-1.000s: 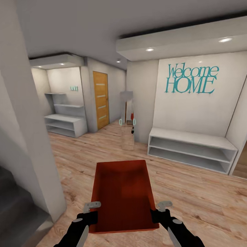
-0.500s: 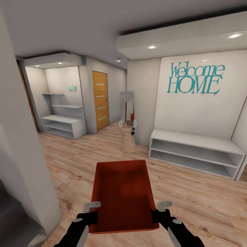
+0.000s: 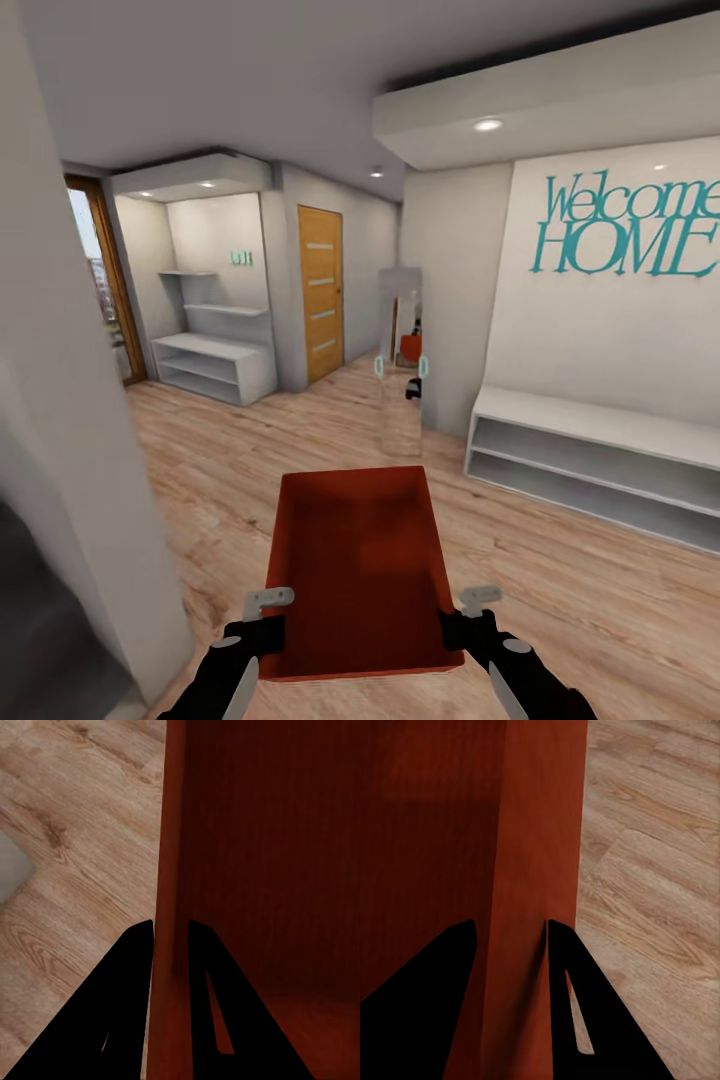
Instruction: Move the two storage containers from the living room to the garage. In the garage, place one container on the floor and stack the other container on top of it (either order is fine).
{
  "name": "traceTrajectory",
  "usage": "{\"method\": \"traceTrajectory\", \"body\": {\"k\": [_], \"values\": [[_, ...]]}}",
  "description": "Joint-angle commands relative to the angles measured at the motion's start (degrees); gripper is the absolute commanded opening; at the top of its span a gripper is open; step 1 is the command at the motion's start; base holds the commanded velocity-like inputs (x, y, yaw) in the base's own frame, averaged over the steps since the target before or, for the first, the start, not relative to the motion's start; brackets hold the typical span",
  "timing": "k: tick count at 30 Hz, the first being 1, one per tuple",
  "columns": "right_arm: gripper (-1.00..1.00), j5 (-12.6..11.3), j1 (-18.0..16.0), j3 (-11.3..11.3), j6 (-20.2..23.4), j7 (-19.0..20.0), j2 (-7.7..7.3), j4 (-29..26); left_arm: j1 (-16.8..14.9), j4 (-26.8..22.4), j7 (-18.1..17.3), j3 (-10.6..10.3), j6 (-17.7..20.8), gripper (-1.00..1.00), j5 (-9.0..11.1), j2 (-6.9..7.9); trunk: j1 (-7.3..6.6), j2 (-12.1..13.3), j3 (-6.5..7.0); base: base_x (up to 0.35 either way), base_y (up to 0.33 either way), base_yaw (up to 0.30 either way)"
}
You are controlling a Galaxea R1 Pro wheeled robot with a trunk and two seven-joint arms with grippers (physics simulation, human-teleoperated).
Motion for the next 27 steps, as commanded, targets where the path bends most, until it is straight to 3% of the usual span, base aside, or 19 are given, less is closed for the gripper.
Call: {"method": "traceTrajectory", "body": {"k": [1,27], "values": [[-1.00,-0.4,0.0,-0.4,0.3,2.6,0.33,0.0,0.0,-0.2,0.7,0.3,0.0,-1.00,-1.6,0.00,0.05,0.0,-0.02,0.325,0.000,0.018],[-1.00,-0.5,0.0,-0.4,0.3,2.6,0.33,0.0,0.0,-0.2,0.7,0.3,0.0,-1.00,-1.7,0.06,0.05,0.0,-0.02,0.325,0.000,0.002]]}}
